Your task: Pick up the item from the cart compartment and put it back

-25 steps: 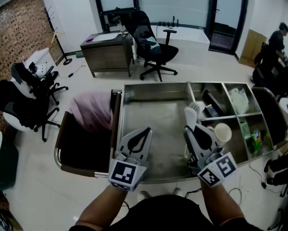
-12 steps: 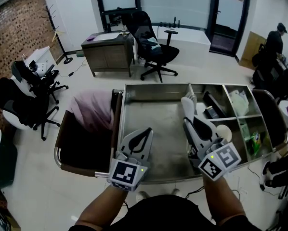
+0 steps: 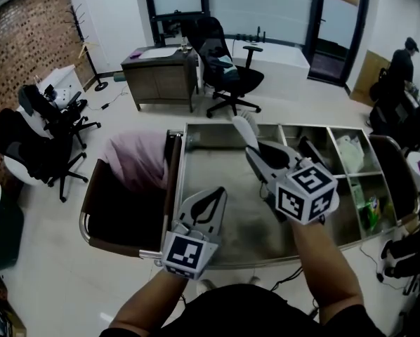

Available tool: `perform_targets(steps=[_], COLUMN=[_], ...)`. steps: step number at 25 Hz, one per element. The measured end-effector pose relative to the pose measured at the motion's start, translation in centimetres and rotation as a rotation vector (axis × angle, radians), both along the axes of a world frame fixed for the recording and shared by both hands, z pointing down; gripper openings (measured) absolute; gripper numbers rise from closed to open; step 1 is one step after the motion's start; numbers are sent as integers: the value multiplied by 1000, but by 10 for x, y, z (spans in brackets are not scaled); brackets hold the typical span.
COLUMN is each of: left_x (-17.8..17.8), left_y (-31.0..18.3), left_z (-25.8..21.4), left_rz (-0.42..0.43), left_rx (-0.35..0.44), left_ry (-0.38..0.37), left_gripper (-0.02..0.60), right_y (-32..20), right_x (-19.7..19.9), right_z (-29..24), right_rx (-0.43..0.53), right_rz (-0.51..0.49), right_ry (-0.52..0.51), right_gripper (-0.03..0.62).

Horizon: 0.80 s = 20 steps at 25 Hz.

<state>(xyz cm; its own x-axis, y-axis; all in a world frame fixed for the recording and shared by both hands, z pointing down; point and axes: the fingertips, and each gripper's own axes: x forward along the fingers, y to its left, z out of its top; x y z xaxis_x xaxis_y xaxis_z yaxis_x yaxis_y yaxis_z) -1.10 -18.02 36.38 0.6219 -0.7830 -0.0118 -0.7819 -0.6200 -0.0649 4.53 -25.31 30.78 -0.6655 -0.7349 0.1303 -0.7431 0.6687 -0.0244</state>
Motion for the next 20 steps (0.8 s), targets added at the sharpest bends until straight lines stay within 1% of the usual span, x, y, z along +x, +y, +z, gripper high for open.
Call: perform_targets(steps=[3, 9, 12, 17, 20], left_x=[0, -1, -1, 0, -1], left_y=[0, -1, -2, -2, -3], left_z=[0, 3, 3, 3, 4], left_rz=[0, 0, -4, -1, -3], left_rx=[0, -1, 2, 5, 9], left_ry=[1, -3, -2, -10, -7], left_gripper=[0, 0, 0, 0, 0], right_y=[-25, -75, -92, -117, -126], right_x=[-11, -31, -41, -48, -52], right_z=[16, 70, 94, 126, 142], right_rx=[-55, -148, -203, -276, -319], right_rz=[-14, -36, -62, -80, -92], right_ry=[75, 330, 434, 559, 591], right_gripper=[77, 77, 77, 77, 77])
